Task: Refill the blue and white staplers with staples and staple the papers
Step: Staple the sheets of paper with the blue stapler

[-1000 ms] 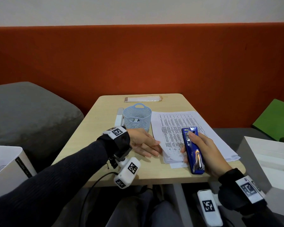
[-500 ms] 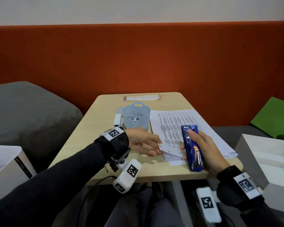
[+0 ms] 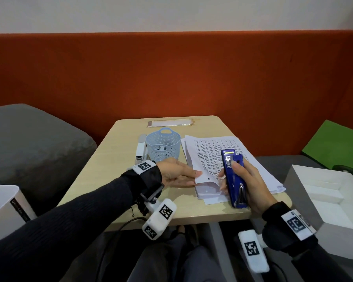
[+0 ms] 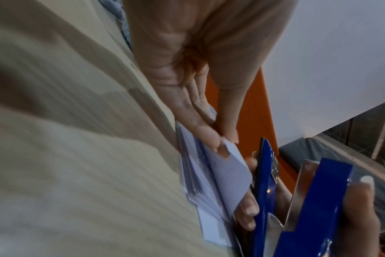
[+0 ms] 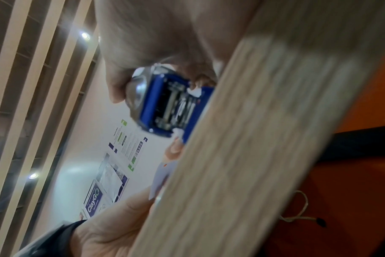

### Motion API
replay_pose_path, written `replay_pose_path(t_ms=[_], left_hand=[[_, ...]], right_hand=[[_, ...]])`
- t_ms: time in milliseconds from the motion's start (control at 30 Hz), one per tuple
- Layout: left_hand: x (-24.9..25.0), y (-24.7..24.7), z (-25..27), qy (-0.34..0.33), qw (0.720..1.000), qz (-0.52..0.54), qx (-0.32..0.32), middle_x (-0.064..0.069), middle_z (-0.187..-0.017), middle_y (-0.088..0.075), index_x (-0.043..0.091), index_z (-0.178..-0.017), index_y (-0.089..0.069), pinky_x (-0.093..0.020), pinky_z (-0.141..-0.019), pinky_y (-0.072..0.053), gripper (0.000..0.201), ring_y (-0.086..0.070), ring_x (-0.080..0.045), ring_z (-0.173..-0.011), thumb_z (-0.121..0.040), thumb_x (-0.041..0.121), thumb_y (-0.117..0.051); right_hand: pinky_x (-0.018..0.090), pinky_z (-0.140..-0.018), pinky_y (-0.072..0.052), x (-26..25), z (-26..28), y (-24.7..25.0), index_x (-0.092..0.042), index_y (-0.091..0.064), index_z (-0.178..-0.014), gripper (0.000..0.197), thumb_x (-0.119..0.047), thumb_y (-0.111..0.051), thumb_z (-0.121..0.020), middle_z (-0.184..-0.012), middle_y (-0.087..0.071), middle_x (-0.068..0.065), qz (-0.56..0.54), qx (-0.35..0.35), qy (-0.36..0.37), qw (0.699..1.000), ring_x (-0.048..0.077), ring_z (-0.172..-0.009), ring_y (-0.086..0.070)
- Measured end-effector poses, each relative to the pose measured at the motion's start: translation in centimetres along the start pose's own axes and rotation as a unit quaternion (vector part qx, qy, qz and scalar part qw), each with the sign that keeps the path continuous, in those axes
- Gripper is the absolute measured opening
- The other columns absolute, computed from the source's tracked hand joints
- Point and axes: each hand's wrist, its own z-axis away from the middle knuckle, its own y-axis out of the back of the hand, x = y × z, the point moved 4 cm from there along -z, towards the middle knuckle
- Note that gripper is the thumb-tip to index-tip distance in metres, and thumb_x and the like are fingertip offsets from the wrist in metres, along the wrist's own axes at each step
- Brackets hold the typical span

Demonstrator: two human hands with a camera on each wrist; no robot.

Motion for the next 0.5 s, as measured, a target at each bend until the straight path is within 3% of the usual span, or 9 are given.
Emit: replay_pose_path(t_ms=[100,200,333,433,500], left_hand=[[-0.1,-0.1,-0.4,-0.015,1.0,0.008,0.006,-0.012,-0.065,-0.071,-0.002,-0.09,-0.07,-0.024,-0.063,-0.059,0.018,-0.067,-0.014,-0.048,-0.076,0.008,-0.077],[0.2,-0.8,-0.3,-0.021,0.999,0.039,-0.03,-0.015,-0.075,-0.072,0.002,-0.082,-0.072,-0.022,-0.056,-0.058,0.01,-0.07,-0.016,-0.053,-0.08,0.012,-0.074],[-0.1,-1.8,-1.0,-0.031,0.997,0.044,-0.058,-0.014,-0.09,-0.071,0.006,-0.108,-0.069,-0.022,-0.063,-0.06,0.028,-0.073,-0.016,-0.067,-0.087,0.024,-0.066],[-0.4,-2.0,-1.7,-0.025,0.997,0.055,-0.057,-0.009,-0.09,-0.072,0.012,-0.086,-0.074,-0.024,-0.067,-0.06,0.023,-0.073,-0.017,-0.074,-0.09,0.031,-0.062],[-0.6,-1.9,-1.9,-0.017,0.997,0.057,-0.054,-0.005,-0.081,-0.072,0.01,-0.085,-0.07,-0.024,-0.061,-0.06,0.028,-0.073,-0.016,-0.072,-0.089,0.036,-0.061]], right_hand=[[0.032,-0.056,-0.057,-0.1,0.0,-0.5,-0.001,-0.05,-0.127,0.098,-0.068,-0.077,-0.061,-0.105,-0.073,0.01,0.007,-0.035,-0.01,0.999,0.025,-0.06,-0.066],[0.03,-0.06,-0.058,-0.1,0.1,-0.9,-0.005,-0.05,-0.134,0.103,-0.069,-0.077,-0.058,-0.096,-0.076,0.002,-0.003,-0.079,-0.036,0.996,0.024,-0.06,-0.066],[0.028,-0.056,-0.057,-0.3,0.1,-1.2,-0.006,-0.052,-0.13,0.104,-0.07,-0.079,-0.053,-0.083,-0.076,0.0,-0.003,-0.094,-0.052,0.994,0.023,-0.056,-0.066],[0.027,-0.053,-0.055,-0.2,0.0,-1.2,-0.003,-0.052,-0.129,0.081,-0.058,-0.069,-0.071,-0.079,-0.076,0.0,-0.009,-0.088,-0.064,0.994,0.022,-0.053,-0.066],[0.027,-0.052,-0.055,0.0,0.0,-0.9,-0.005,-0.055,-0.121,0.071,-0.057,-0.068,-0.074,-0.076,-0.075,0.004,-0.014,-0.081,-0.066,0.994,0.023,-0.053,-0.067]])
